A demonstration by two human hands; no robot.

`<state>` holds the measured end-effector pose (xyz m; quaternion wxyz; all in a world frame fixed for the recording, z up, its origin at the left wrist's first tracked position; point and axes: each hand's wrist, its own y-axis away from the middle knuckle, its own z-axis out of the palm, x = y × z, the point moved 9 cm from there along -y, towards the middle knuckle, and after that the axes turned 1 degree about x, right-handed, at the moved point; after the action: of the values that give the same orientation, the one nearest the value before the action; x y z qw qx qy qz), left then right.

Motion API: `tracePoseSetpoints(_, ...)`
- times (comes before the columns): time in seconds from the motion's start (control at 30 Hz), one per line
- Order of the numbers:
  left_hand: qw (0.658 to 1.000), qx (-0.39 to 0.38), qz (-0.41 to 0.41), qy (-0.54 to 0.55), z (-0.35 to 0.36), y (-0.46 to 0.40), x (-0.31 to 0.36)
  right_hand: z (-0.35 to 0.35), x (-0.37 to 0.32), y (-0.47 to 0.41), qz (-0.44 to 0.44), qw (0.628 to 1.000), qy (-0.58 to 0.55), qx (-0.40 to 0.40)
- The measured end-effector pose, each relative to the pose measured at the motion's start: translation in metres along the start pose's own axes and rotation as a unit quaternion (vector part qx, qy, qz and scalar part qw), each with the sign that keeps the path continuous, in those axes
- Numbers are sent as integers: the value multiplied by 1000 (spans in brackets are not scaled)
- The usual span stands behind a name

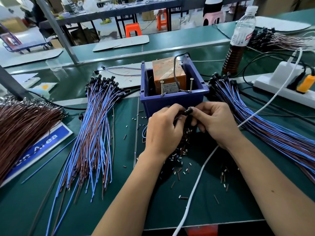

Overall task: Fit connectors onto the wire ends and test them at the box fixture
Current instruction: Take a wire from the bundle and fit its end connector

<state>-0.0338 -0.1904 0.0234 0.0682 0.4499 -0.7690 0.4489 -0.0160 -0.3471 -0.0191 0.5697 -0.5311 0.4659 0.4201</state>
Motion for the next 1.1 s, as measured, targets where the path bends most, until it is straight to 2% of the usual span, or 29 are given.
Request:
tracePoseSetpoints(0.07,999,-15,3,40,5,1,-2,1,-1,1,-4,1000,10,2)
tracePoseSetpoints(0.27,994,4,-40,100,7,1,-13,2,-3,2,-1,1000,7,-4)
tracePoseSetpoints(0.53,987,-5,-88,134,8,1,-21,2,-5,1,-23,1000,0,-15)
tracePoseSetpoints(0.63,983,27,-113,142,-2,0,-30,-17,-3,-3,-29,998,-38,36)
tracePoseSetpoints(0.7,978,63,-123,158,-10,-1,-35,-23,-1,-5,-29,998,-26,55)
tracePoseSetpoints(0.8,976,84,-112,167,-11,0,-27,-3,-2,-1,-43,998,50,12)
tracePoseSetpoints(0.9,970,94,-119,192,-7,3,-25,16,-9,5,-60,998,-4,-13)
tracePoseSetpoints(1.0,971,97,-115,186,-7,3,-26,19,-10,9,-45,996,-77,23)
tracePoseSetpoints(1.1,973,93,-104,186,-8,3,-22,19,-10,12,-35,992,-105,57)
